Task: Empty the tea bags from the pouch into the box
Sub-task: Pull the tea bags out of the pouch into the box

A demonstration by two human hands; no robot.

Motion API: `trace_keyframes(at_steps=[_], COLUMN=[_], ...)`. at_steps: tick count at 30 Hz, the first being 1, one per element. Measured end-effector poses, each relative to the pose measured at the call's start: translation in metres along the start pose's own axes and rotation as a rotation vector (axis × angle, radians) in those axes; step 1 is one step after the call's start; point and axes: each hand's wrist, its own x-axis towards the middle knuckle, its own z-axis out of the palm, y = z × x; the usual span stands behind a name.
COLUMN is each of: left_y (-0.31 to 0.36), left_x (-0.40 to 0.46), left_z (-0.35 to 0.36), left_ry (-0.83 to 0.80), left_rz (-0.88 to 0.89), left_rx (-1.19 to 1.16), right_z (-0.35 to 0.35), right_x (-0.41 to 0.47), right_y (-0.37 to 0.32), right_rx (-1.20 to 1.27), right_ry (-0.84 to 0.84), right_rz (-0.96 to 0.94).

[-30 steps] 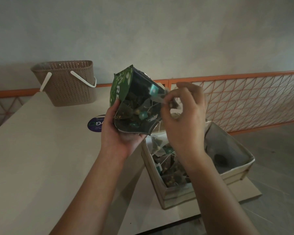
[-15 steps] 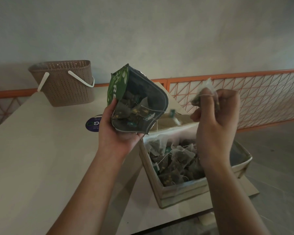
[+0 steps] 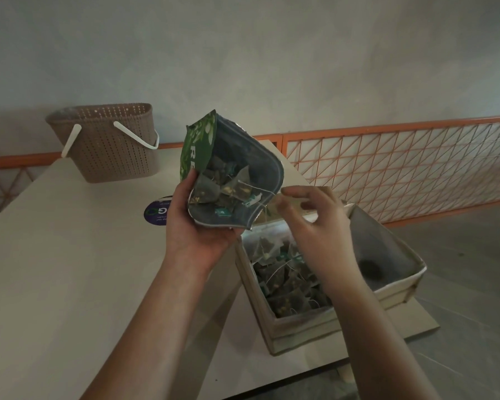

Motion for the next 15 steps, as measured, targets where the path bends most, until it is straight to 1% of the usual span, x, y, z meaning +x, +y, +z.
trace_keyframes(at_steps=[2, 5, 11, 15], left_y=[0.0, 0.0, 0.0, 0.001], left_x=[0.001, 0.0, -0.002, -0.003], left_z=[-0.001, 0.002, 0.005, 0.005], left_ry=[0.009, 0.001, 0.027, 0.008], left_rz=[0.001, 0.0, 0.028, 0.019], left_rx=[-0.004, -0.051, -0.031, -0.038], right_z=[0.004, 0.002, -0.02, -0.041], right_x=[0.002, 0.006, 0.014, 0.015], right_y=[0.001, -0.004, -0.028, -0.038], right_rx=[-0.076, -0.048, 0.319, 0.554], right_ry=[-0.022, -0.001, 0.096, 0.1], right_rz=[-0.031, -0.081, -0.082, -0.048])
